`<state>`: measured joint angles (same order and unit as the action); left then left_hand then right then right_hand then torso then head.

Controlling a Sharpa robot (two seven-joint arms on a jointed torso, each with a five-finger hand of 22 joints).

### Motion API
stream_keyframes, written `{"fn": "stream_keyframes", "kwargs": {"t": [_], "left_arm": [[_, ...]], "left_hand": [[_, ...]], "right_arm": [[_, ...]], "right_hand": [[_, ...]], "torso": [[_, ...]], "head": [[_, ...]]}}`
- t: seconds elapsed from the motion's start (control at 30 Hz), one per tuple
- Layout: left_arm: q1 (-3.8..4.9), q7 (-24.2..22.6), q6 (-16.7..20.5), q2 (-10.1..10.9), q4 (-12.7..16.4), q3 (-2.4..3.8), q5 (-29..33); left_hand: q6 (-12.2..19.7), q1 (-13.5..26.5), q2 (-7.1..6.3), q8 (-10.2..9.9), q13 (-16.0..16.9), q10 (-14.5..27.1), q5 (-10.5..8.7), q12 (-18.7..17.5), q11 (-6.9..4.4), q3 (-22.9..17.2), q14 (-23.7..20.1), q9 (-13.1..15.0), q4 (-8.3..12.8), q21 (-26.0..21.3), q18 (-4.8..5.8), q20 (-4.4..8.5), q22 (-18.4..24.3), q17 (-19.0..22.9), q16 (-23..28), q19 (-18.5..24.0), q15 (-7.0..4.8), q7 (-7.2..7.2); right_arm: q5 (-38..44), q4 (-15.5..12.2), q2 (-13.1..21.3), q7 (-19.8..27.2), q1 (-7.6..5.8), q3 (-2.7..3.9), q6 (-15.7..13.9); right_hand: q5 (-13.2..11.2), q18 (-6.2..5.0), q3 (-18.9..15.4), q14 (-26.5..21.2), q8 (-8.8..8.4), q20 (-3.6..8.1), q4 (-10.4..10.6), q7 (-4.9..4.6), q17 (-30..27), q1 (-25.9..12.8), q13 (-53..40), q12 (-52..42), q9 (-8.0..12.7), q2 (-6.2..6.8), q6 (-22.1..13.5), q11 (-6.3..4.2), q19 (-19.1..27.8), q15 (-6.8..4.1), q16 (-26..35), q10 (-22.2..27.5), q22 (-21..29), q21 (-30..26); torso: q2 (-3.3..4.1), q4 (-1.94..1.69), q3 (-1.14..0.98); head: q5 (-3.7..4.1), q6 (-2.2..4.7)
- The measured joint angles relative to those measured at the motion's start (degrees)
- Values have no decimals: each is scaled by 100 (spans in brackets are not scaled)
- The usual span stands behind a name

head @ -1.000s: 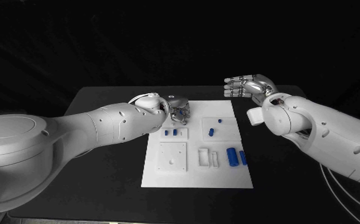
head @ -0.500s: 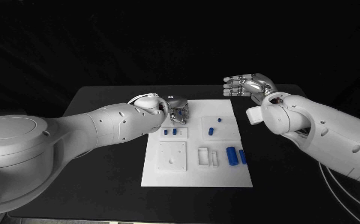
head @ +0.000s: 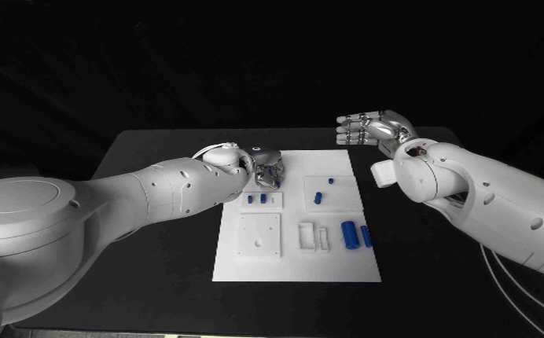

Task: Assemble the parts on the task board

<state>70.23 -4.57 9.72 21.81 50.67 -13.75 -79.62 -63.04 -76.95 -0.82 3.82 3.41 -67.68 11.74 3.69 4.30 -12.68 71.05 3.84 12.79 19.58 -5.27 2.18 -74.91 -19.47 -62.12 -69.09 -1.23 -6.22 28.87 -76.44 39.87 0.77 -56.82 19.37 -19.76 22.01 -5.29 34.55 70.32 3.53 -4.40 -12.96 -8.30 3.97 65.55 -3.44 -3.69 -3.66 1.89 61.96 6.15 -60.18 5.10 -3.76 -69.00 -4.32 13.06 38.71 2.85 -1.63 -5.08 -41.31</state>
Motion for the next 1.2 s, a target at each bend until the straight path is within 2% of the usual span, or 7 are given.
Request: {"fn": "stream_keyframes", "kwargs": {"t": [0.6,0.73,0.87,0.93,1.2], "left_arm": [[-50,-26,-4,-83,-166,6,3],[-55,-30,-3,-96,-186,8,5],[-64,-31,1,-115,-216,15,7],[-71,-31,5,-125,-233,19,9],[-98,-28,42,-156,-283,33,17]], "left_hand": [[-20,0,0,0,1,0,0,0,0,-81,19,1,-61,48,4,-1,-4,6,-26,0,-19,20],[-103,0,0,0,0,-75,-1,0,-70,-83,24,1,-106,77,4,0,-3,4,-63,-2,-24,20],[-164,0,0,0,-3,-146,-5,0,-64,-54,52,1,-156,114,7,30,-3,-19,-107,-32,-51,39],[-202,-4,4,0,-5,-184,-26,0,-81,-36,83,1,-185,114,7,30,-3,-20,-114,-32,-21,30],[-474,-118,150,-18,9,-499,-26,-14,-162,13,186,-2,-260,202,38,72,-2,-45,-183,-74,-83,98]], "right_arm": [[-1,-10,-12,1,-1,0,7],[-1,-10,-15,1,-2,0,9],[-1,-10,-19,1,-2,0,10],[-1,-10,-20,1,-2,0,10],[-1,-16,-20,2,-2,0,11]], "right_hand": [[-4,0,0,0,0,0,0,0,0,0,0,0,0,0,0,0,0,0,0,0,0,0],[-4,0,0,0,0,0,0,0,0,0,0,0,0,0,1,0,0,0,0,0,0,0],[-4,0,0,0,0,0,0,1,0,0,0,0,0,0,1,0,0,0,0,0,-1,0],[-4,0,0,0,0,0,0,1,0,0,0,0,0,0,1,0,0,0,0,0,-1,0],[-4,0,0,0,0,0,0,1,0,0,0,0,0,0,1,0,0,0,0,0,-1,0]], "torso": [[2,4,-4],[2,3,-5],[2,3,-5],[3,3,-5],[3,3,-6]], "head": [[3,-5],[6,-10],[10,-14],[12,-15],[30,-26]]}}
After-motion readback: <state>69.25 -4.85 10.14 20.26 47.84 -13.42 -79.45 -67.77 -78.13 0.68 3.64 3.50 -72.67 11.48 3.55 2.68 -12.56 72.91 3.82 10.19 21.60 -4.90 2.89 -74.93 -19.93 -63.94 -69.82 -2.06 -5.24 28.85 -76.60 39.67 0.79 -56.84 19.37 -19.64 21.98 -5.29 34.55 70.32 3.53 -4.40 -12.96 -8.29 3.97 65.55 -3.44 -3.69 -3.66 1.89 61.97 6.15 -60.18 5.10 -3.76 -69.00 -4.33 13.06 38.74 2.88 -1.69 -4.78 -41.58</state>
